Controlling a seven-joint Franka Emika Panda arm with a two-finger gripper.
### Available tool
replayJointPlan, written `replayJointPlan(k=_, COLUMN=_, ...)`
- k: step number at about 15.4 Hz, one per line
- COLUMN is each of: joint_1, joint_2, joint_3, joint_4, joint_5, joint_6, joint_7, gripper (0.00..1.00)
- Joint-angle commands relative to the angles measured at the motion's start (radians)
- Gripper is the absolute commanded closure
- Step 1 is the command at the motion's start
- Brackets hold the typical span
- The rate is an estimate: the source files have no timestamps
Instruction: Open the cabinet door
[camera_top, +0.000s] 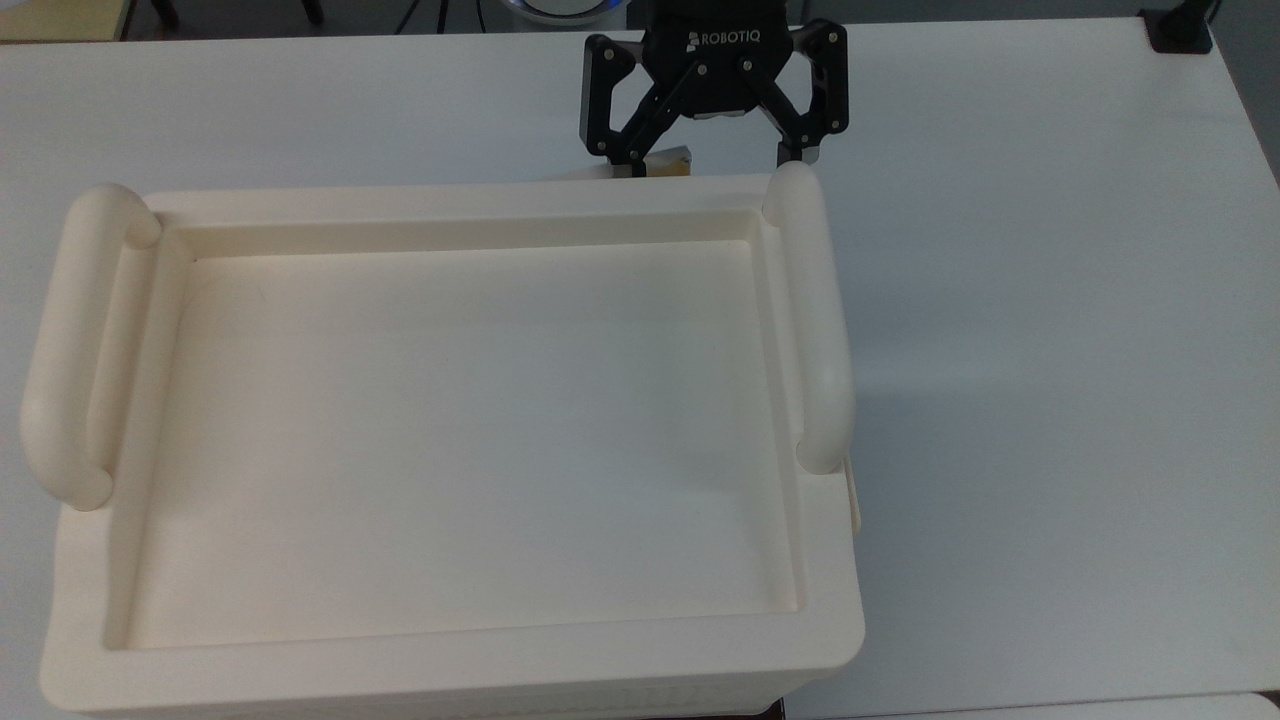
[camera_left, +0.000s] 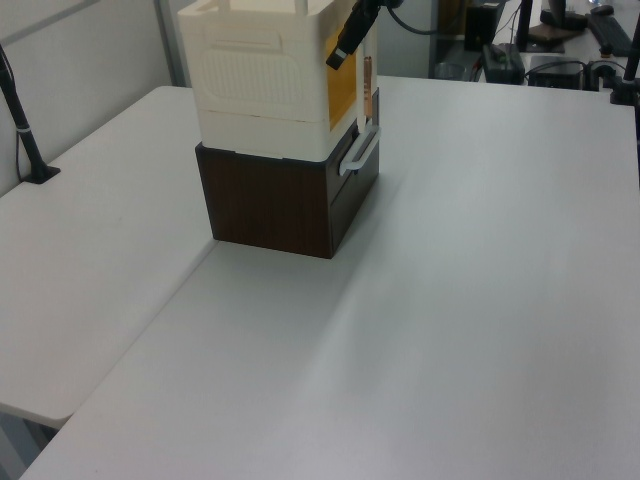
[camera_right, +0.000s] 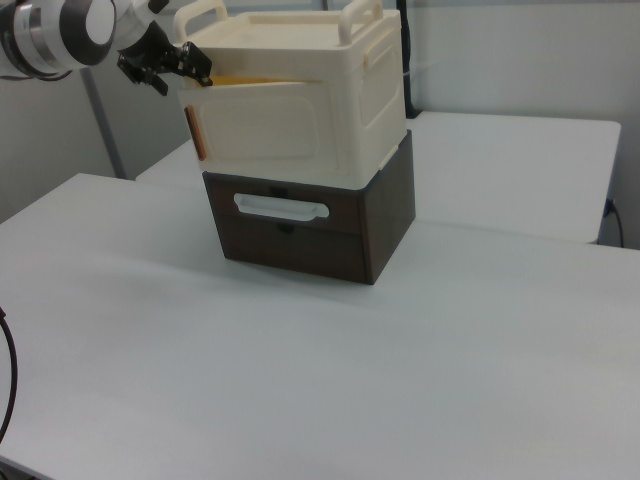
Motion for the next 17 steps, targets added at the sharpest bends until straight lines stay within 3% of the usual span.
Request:
replayJointPlan(k=1, joint_1=-0.001, joint_2=-0.023, joint_3=-0.005, joint_4=-0.028, joint_5=0.017, joint_6=-0.03, joint_7=-0.036, gripper=0.0)
replayJointPlan(k=9, joint_1=-0.027, joint_2=-0.069, joint_3=-0.022, joint_4=-0.021, joint_5=0.012, joint_6=-0.303, joint_7=-0.049, gripper=0.0)
replayJointPlan(k=13, joint_1=-0.057, joint_2=-0.095, joint_3=-0.068, joint_4=-0.019, joint_5=0.009, joint_6=-0.46, joint_7=-0.052, gripper=0.0)
replayJointPlan(k=17, joint_1=-0.057, joint_2=-0.087, joint_3=-0.079, joint_4=-0.03, joint_5=0.011, joint_6=-0.501, joint_7=-0.045, gripper=0.0)
